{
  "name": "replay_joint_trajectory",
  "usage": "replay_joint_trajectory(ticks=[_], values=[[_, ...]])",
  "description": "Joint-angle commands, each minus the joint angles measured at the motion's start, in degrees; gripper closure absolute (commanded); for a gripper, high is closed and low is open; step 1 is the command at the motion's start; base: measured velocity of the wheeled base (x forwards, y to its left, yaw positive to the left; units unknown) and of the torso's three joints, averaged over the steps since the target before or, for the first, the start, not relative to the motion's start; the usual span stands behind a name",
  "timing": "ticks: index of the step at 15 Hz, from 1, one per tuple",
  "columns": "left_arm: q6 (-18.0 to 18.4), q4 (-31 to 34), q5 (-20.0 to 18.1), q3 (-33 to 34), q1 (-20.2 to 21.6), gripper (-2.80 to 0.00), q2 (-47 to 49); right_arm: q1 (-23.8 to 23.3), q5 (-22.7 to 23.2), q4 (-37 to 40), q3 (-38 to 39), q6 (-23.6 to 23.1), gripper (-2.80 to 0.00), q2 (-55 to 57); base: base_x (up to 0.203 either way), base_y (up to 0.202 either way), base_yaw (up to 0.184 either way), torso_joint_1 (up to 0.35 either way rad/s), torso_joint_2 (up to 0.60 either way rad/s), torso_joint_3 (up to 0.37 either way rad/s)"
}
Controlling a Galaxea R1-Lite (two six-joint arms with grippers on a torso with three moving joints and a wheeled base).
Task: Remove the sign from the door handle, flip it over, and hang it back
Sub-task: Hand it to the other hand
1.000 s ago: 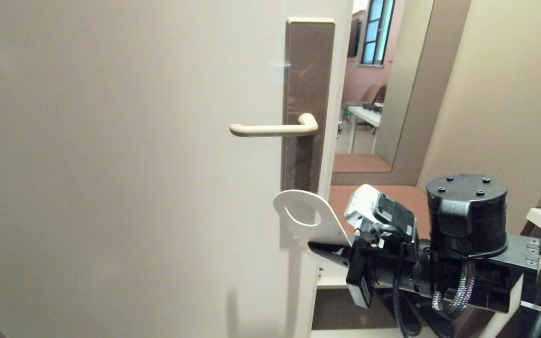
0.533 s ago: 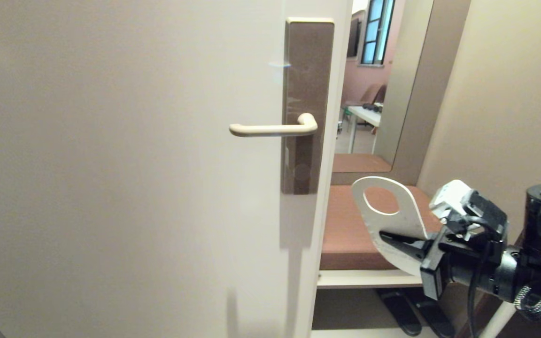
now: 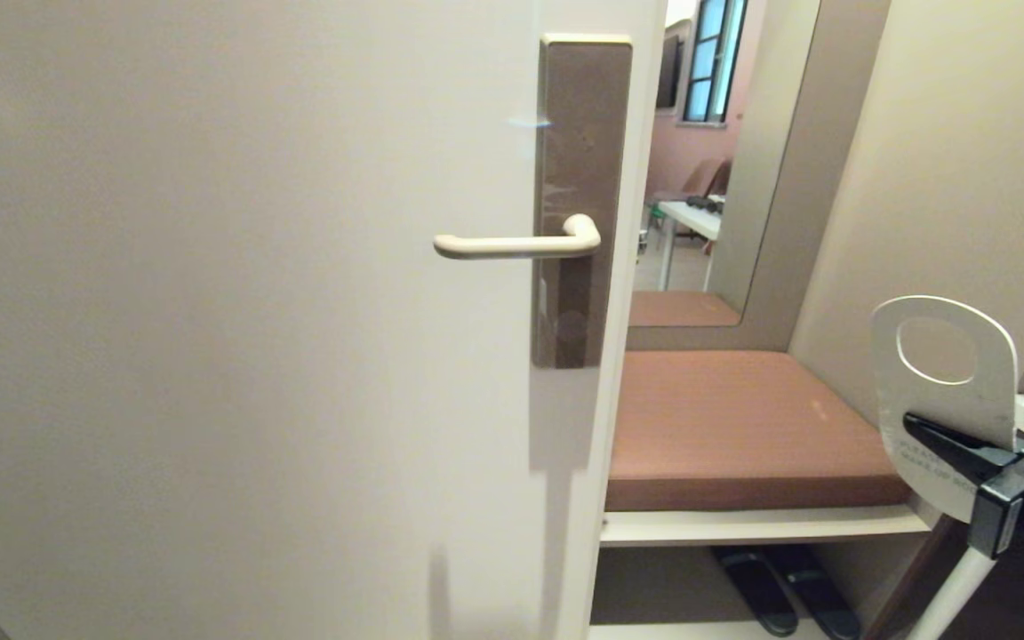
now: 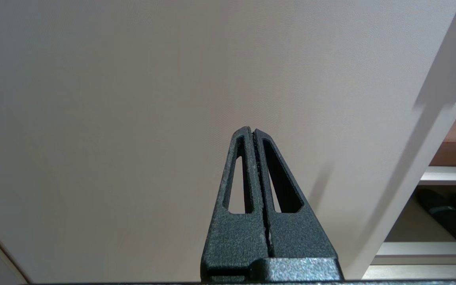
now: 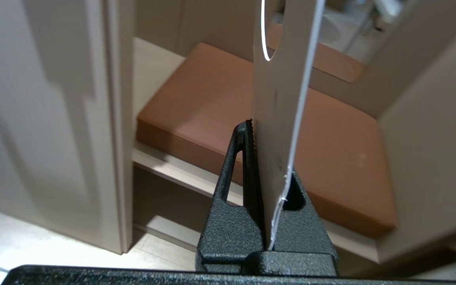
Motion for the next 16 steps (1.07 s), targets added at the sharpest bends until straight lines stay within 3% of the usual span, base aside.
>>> replay_joint_trajectory(ticks=[1, 7, 16], values=[[0.0, 0.0, 0.0, 0.0, 0.0, 0.00, 0.0, -3.8, 0.1, 0.7, 3.8, 0.0, 0.00, -9.6, 0.000, 0.000, 0.000, 0.000, 0.00, 0.000], [-0.1, 0.0, 0.0, 0.0, 0.0, 0.00, 0.0, -6.4, -1.0, 3.2, 16.5, 5.2, 0.00, -28.5, 0.000, 0.000, 0.000, 0.000, 0.00, 0.000], [0.0, 0.0, 0.0, 0.0, 0.0, 0.00, 0.0, -6.9, -4.0, 33.1, 17.7, 7.8, 0.00, -56.4, 0.000, 0.000, 0.000, 0.000, 0.00, 0.000]])
